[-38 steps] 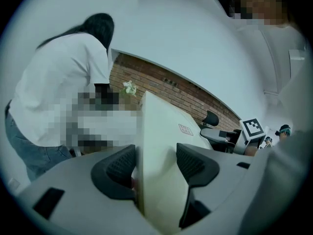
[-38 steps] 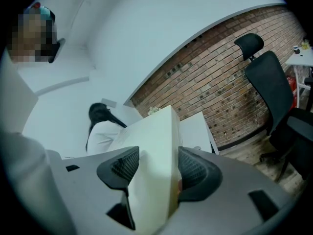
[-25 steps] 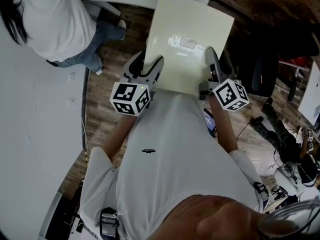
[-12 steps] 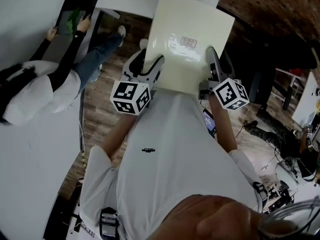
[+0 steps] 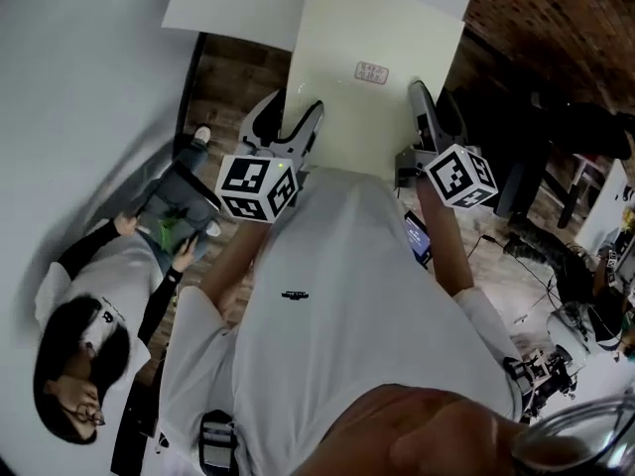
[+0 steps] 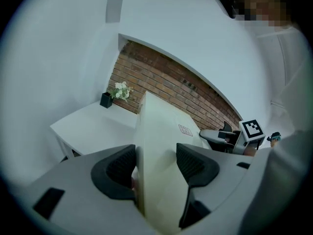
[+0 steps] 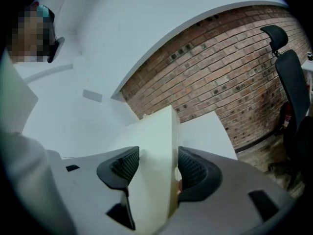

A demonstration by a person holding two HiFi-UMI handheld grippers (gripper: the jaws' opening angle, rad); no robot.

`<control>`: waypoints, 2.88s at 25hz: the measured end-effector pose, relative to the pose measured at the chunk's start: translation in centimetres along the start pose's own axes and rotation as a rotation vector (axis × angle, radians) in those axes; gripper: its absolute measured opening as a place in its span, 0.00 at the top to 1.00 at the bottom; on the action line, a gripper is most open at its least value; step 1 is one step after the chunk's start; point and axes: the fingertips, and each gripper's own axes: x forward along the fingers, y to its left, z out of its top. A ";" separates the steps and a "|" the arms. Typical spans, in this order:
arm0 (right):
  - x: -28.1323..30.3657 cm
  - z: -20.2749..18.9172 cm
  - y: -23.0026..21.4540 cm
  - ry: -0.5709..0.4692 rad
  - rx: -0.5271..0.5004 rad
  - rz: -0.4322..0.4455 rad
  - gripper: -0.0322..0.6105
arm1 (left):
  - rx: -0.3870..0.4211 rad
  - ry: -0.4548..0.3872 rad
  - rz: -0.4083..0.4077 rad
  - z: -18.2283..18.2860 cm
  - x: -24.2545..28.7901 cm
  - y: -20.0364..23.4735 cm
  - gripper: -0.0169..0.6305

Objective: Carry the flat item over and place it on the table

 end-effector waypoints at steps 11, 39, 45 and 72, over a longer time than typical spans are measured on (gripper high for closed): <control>14.7 -0.4 6.9 0.017 -0.031 -0.011 0.53 | -0.039 -0.009 -0.014 6.9 3.9 14.0 0.55; 35.6 3.0 0.9 0.073 -0.068 -0.012 0.53 | -0.094 -0.006 0.023 12.2 21.3 24.4 0.55; 39.5 3.1 -2.4 0.059 -0.060 -0.027 0.53 | -0.088 -0.004 0.006 12.1 26.2 26.3 0.55; 50.3 4.0 -11.9 -0.004 0.005 -0.117 0.53 | -0.043 0.060 -0.087 12.5 42.2 31.2 0.56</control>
